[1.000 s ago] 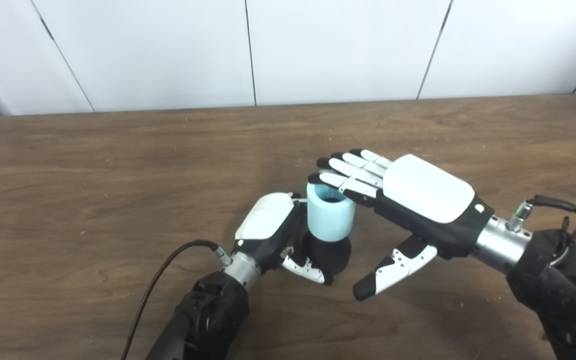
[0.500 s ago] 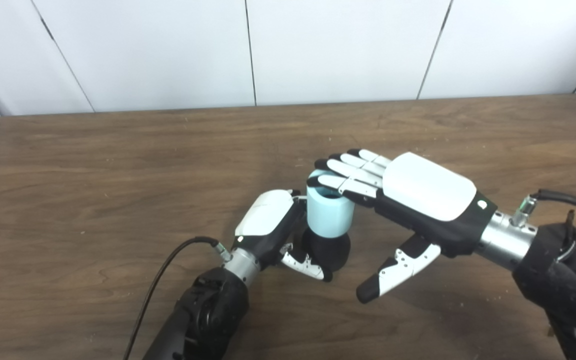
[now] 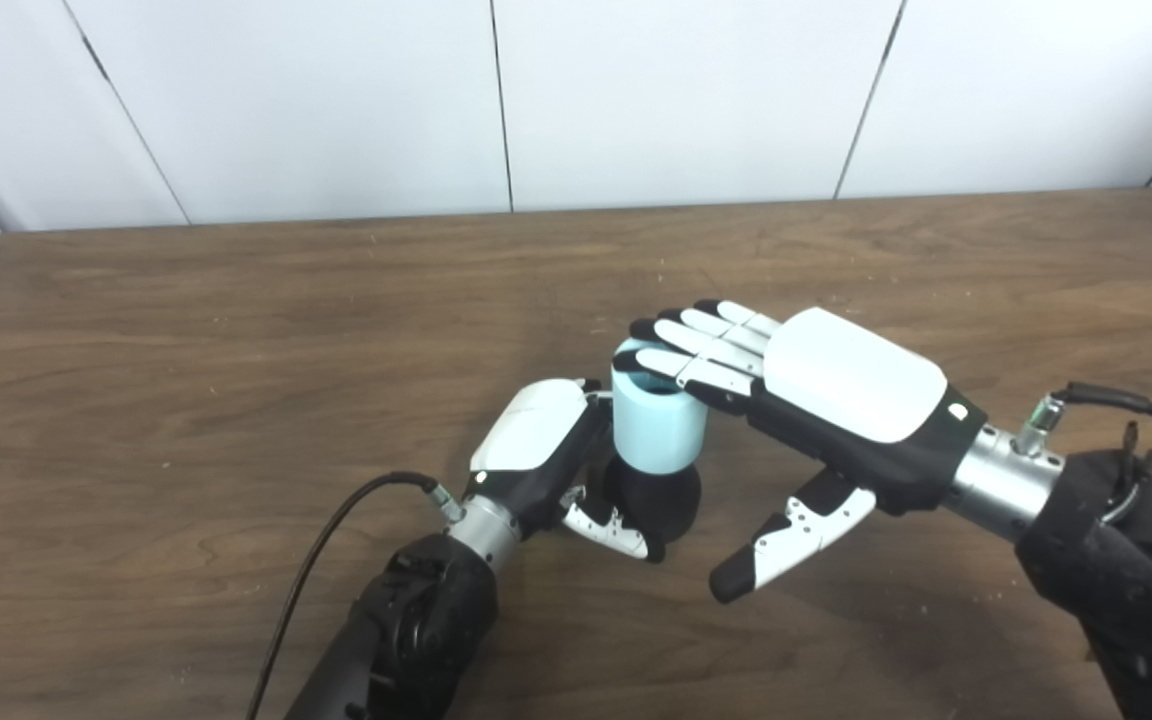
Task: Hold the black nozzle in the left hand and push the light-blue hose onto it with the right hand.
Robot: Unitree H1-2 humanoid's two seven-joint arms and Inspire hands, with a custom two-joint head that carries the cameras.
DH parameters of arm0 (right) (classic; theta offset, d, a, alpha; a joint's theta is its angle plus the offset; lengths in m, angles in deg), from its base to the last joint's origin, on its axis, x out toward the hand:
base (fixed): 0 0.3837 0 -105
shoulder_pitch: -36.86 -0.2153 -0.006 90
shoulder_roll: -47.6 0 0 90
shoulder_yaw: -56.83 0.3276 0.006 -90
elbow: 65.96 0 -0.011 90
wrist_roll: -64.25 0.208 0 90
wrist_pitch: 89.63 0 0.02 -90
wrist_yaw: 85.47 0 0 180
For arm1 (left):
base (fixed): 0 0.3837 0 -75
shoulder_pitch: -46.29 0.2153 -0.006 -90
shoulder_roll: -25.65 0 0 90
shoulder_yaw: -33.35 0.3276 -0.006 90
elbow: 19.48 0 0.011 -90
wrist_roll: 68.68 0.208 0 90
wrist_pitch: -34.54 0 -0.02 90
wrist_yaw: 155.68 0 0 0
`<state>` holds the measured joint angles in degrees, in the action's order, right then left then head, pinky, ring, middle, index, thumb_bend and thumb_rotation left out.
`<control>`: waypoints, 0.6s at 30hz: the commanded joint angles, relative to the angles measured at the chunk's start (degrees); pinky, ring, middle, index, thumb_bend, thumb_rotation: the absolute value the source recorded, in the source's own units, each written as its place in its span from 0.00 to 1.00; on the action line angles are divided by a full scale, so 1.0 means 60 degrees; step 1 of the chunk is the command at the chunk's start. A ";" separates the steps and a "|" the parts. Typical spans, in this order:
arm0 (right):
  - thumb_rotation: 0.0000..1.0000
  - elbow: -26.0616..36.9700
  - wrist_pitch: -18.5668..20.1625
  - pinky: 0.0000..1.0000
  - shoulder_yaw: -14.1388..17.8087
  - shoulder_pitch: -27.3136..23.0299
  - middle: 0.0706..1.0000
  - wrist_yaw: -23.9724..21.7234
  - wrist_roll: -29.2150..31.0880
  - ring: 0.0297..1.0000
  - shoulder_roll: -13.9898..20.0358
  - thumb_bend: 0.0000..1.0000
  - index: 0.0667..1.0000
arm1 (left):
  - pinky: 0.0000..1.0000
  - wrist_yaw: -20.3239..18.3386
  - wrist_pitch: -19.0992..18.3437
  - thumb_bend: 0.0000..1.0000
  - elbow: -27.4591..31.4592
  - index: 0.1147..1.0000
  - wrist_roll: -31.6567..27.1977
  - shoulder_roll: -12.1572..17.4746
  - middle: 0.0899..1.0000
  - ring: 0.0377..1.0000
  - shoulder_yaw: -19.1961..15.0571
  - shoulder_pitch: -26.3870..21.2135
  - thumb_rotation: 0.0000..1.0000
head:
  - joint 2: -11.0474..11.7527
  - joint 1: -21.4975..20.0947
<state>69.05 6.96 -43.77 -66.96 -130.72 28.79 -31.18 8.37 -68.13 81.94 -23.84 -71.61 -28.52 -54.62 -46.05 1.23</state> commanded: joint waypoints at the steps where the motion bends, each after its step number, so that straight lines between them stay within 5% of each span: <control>1: 1.00 0.0066 0.0030 1.00 -0.0039 -0.0087 1.00 0.0092 -0.0045 1.00 -0.0039 0.67 0.93 | 0.92 -0.0474 -0.0344 0.52 -0.0298 0.41 0.0140 0.0147 0.46 0.69 0.0121 0.0170 0.00 | -0.0017 0.0005; 18: 1.00 0.0351 0.0299 1.00 -0.0307 -0.0243 0.99 -0.0202 -0.0109 0.99 -0.0009 0.67 0.94 | 0.91 -0.0482 -0.0319 0.52 -0.0335 0.41 0.0167 0.0166 0.46 0.70 0.0172 0.0141 0.00 | -0.0033 -0.0048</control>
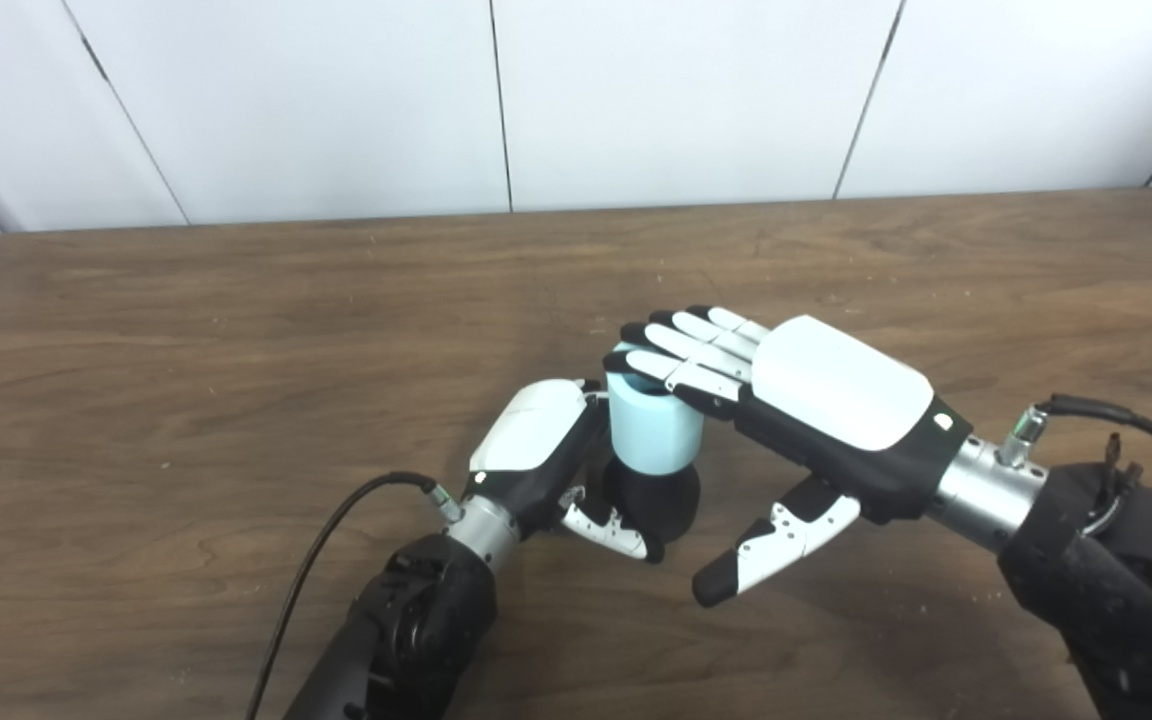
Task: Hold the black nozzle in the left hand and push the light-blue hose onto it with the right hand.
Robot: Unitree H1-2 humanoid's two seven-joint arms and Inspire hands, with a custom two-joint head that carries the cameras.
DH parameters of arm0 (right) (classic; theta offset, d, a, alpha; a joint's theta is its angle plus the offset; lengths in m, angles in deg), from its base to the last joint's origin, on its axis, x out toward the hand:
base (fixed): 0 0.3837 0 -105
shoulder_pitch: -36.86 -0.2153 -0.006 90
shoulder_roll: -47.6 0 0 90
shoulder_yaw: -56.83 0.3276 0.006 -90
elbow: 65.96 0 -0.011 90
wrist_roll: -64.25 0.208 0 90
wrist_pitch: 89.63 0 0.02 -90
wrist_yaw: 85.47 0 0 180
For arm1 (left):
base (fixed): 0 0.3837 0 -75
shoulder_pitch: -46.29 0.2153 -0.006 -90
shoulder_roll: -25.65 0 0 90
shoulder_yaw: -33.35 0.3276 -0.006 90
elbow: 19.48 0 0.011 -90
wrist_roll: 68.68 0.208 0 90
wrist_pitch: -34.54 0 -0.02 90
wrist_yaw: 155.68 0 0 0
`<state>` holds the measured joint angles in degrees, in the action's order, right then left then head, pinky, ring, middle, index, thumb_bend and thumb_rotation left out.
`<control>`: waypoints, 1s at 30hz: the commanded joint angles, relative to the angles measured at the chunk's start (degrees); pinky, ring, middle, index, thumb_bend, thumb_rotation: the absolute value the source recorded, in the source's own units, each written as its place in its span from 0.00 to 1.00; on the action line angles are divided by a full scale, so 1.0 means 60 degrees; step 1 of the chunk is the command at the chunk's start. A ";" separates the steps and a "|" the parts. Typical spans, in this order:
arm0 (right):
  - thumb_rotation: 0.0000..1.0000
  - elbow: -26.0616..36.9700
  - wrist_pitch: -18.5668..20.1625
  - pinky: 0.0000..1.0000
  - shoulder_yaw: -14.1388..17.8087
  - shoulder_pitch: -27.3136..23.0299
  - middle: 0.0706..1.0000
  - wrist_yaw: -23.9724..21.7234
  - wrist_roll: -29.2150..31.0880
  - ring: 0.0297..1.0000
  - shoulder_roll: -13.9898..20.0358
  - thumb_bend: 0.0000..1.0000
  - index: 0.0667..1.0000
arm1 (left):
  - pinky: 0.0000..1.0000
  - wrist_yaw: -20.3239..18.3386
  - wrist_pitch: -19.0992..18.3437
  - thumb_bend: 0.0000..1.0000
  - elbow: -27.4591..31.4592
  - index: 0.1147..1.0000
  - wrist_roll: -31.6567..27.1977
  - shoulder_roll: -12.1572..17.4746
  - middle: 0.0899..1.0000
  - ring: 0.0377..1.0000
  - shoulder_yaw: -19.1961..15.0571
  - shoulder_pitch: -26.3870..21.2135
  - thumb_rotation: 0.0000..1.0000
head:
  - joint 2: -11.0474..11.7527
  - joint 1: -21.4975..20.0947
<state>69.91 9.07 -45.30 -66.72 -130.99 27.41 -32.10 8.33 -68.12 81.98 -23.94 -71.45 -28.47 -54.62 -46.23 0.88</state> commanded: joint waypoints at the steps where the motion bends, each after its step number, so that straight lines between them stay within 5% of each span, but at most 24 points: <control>1: 1.00 0.0180 -0.0082 1.00 -0.0046 -0.0288 0.99 -0.0133 0.0113 0.99 0.0165 0.67 0.94 | 0.91 -0.0478 -0.0320 0.52 -0.0338 0.41 0.0186 0.0138 0.46 0.71 0.0165 0.0136 0.00 | -0.0001 0.0009; 30: 1.00 -0.0048 -0.0142 1.00 -0.0221 0.0296 0.98 -0.0073 -0.0189 0.99 0.0343 0.67 0.95 | 0.91 -0.0500 -0.0518 0.52 0.0015 0.41 -0.0011 0.0080 0.46 0.65 -0.0273 0.0109 0.00 | -0.0132 0.0052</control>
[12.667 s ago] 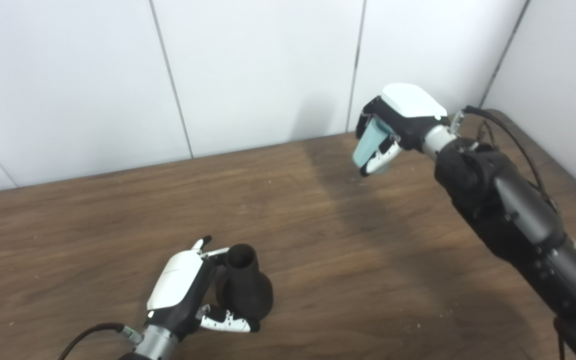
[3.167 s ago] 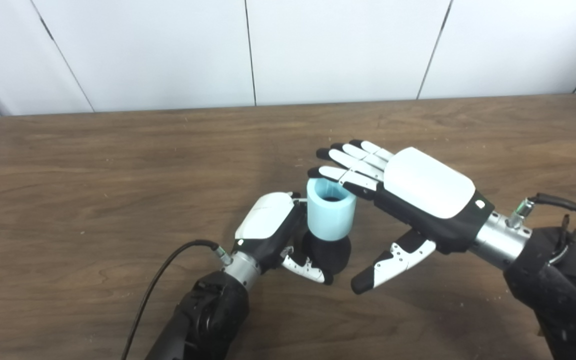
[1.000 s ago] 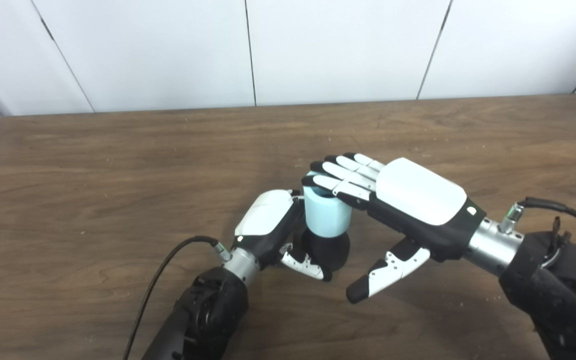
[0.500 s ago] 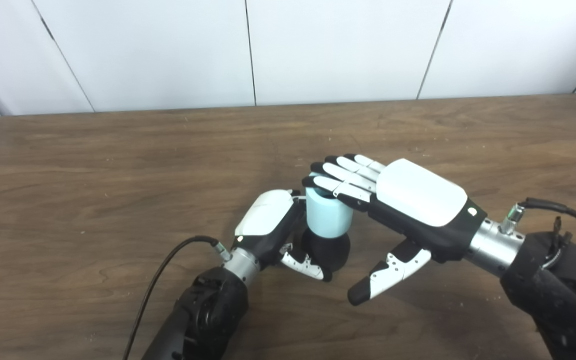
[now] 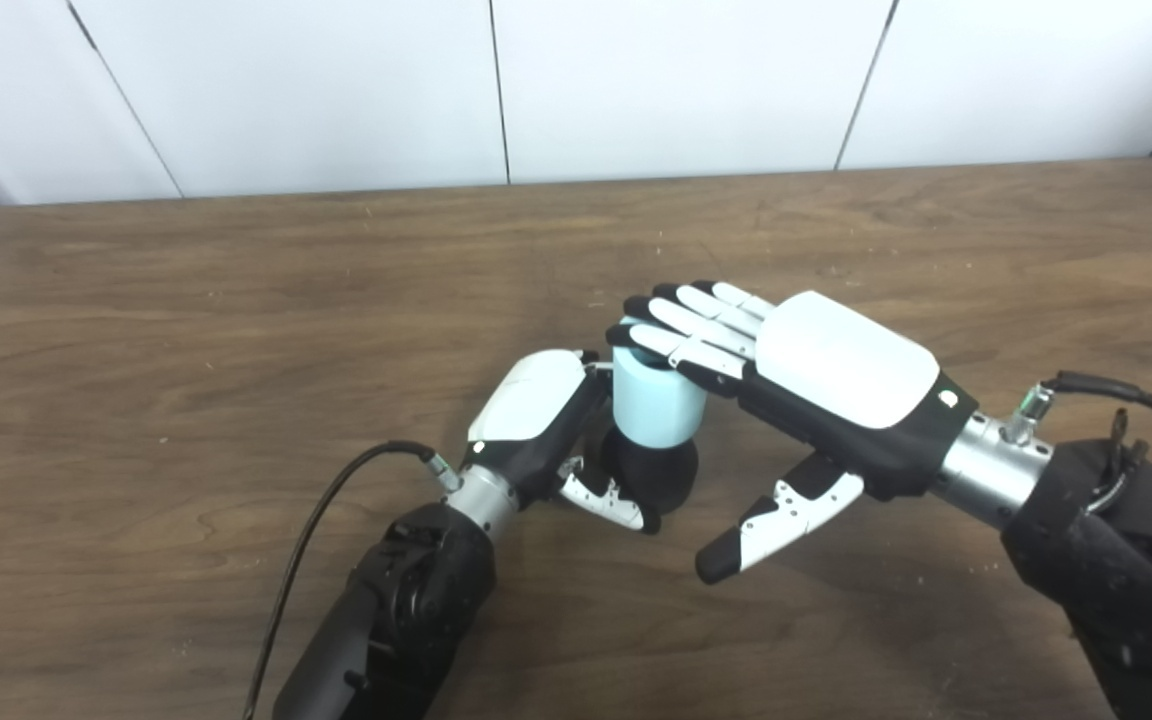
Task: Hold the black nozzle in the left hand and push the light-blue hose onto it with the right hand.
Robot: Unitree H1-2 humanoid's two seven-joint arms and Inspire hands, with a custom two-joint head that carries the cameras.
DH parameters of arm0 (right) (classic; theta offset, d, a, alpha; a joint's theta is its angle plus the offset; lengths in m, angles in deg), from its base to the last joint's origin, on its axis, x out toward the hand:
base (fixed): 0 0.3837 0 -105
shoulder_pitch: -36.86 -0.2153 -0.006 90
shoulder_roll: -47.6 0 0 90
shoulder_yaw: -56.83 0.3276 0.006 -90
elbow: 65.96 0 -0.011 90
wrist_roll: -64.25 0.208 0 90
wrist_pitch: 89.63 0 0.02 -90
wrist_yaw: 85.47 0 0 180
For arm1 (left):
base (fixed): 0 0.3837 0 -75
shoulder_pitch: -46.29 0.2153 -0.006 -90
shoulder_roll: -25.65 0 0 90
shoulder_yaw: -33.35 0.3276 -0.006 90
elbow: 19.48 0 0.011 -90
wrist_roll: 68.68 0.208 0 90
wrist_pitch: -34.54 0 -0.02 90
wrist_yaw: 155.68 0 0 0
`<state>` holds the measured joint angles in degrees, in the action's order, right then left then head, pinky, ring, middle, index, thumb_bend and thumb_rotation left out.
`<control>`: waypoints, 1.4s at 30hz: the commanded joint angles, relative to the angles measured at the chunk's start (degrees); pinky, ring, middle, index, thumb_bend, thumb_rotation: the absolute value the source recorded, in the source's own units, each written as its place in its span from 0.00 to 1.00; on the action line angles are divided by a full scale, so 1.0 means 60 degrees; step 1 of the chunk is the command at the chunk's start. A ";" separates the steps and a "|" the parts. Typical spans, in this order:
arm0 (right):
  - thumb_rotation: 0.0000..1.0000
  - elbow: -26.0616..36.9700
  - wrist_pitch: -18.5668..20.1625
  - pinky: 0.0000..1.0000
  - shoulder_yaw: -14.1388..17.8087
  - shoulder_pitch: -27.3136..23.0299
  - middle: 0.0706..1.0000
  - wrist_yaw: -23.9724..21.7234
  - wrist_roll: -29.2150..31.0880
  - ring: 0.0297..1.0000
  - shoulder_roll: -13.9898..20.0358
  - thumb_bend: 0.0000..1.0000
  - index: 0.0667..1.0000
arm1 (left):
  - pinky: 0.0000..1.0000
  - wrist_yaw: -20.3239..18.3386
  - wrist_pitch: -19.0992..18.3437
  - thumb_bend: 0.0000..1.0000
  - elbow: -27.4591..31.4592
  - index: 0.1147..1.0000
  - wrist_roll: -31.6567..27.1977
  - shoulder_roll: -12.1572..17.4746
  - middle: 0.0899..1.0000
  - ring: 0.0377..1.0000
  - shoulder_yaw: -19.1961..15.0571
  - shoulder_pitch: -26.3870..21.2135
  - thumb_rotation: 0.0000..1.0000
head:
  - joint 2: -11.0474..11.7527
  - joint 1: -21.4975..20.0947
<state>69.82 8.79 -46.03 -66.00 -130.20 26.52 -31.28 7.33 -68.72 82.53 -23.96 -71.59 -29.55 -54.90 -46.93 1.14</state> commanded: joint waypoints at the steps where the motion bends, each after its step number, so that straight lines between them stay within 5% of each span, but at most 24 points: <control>1: 1.00 -0.0060 -0.0111 1.00 -0.0102 0.0197 0.98 -0.0187 -0.0035 0.99 0.0228 0.67 0.95 | 0.91 -0.0332 -0.0422 0.52 -0.0058 0.41 -0.0027 0.0101 0.46 0.65 -0.0113 0.0164 0.00 | -0.0014 0.0008; 42: 1.00 -0.0589 -0.0330 1.00 -0.0302 0.0566 1.00 0.0300 -0.0041 1.00 0.0525 0.66 0.97 | 0.92 -0.0359 -0.0384 0.52 -0.0038 0.41 -0.0103 0.0022 0.46 0.65 -0.0158 0.0168 0.00 | -0.0098 0.0023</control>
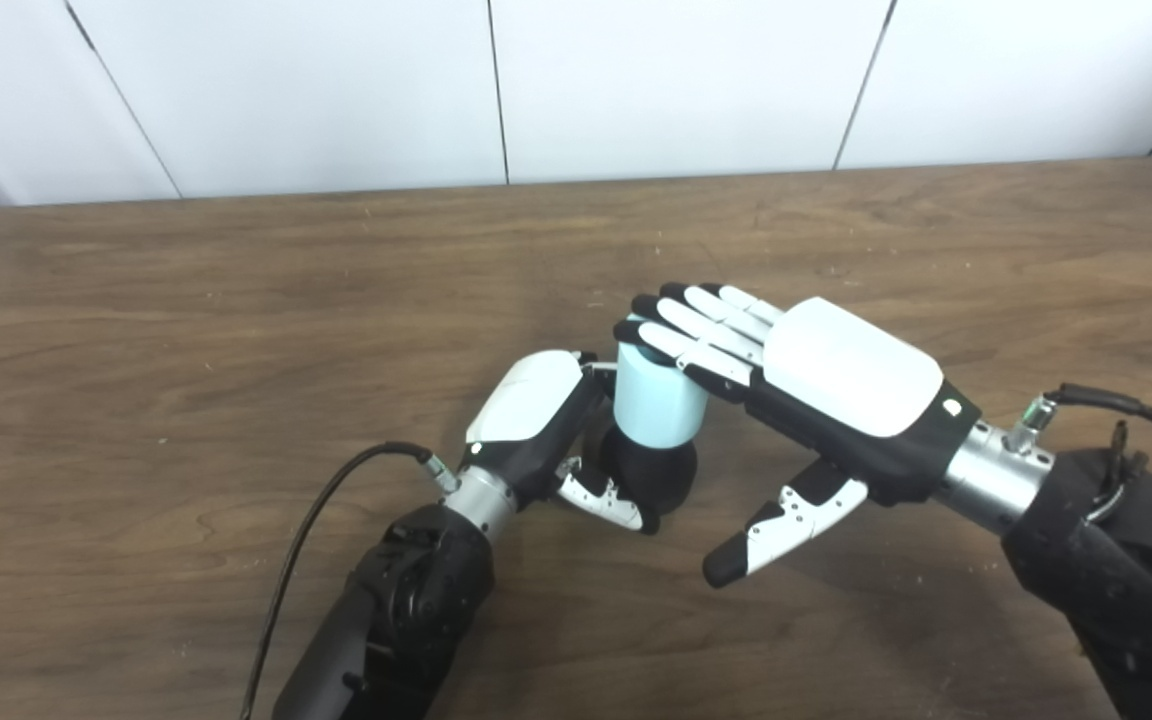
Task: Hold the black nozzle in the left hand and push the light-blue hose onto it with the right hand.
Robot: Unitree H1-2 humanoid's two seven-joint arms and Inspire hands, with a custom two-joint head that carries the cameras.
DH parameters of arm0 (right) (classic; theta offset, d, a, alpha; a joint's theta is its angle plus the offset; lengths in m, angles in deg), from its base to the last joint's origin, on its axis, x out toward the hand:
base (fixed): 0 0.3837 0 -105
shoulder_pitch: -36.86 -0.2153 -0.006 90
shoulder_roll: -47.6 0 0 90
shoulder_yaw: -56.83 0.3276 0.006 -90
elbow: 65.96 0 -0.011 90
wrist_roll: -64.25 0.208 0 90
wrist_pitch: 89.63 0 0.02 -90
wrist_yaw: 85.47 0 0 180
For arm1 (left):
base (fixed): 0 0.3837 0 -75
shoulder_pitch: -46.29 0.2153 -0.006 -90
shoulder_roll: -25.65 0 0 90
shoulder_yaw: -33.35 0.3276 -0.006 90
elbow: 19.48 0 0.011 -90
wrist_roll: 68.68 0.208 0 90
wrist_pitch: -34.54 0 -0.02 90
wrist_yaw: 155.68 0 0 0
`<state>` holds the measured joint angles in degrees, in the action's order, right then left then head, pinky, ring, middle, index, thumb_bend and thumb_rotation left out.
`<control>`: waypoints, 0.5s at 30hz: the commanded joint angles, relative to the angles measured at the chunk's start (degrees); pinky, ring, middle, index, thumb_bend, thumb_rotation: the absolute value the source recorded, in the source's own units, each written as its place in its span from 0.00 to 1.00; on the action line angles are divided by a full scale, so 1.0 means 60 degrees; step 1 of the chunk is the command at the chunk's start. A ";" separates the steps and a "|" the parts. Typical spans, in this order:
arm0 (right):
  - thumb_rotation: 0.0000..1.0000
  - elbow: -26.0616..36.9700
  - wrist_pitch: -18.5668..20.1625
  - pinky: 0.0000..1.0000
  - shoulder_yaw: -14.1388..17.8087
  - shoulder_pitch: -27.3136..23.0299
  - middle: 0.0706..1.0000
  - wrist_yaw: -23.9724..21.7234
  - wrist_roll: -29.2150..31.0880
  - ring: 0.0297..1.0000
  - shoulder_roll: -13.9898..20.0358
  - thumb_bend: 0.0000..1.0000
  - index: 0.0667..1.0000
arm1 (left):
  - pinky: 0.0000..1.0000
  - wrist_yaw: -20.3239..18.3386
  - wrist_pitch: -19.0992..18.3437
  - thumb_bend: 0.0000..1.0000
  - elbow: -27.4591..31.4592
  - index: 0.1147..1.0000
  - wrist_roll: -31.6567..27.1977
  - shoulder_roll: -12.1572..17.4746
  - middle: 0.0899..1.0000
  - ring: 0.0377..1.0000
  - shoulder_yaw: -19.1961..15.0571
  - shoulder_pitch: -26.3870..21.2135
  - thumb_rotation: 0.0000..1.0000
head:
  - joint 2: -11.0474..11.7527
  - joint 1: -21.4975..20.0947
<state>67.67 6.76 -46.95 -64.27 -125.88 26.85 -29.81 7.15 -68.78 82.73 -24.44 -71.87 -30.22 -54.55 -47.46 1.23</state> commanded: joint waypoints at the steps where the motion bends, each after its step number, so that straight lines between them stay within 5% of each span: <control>1: 1.00 -0.0250 0.0001 1.00 -0.0170 0.0290 1.00 -0.0406 -0.0119 1.00 0.0263 0.66 0.97 | 0.92 -0.0332 -0.0374 0.52 -0.0073 0.41 -0.0018 0.0069 0.46 0.65 -0.0038 0.0113 0.00 | -0.0010 0.0009; 15: 1.00 -0.0410 -0.0035 1.00 -0.0403 0.0489 1.00 -0.0138 -0.0208 1.00 0.0215 0.66 0.97 | 0.92 -0.0437 -0.0421 0.52 0.0022 0.41 -0.0014 0.0107 0.45 0.65 -0.0043 0.0150 0.00 | -0.0050 0.0046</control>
<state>67.08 6.55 -48.04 -63.12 -123.45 26.19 -29.96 6.64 -68.86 82.91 -24.38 -71.85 -30.28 -54.55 -47.72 1.49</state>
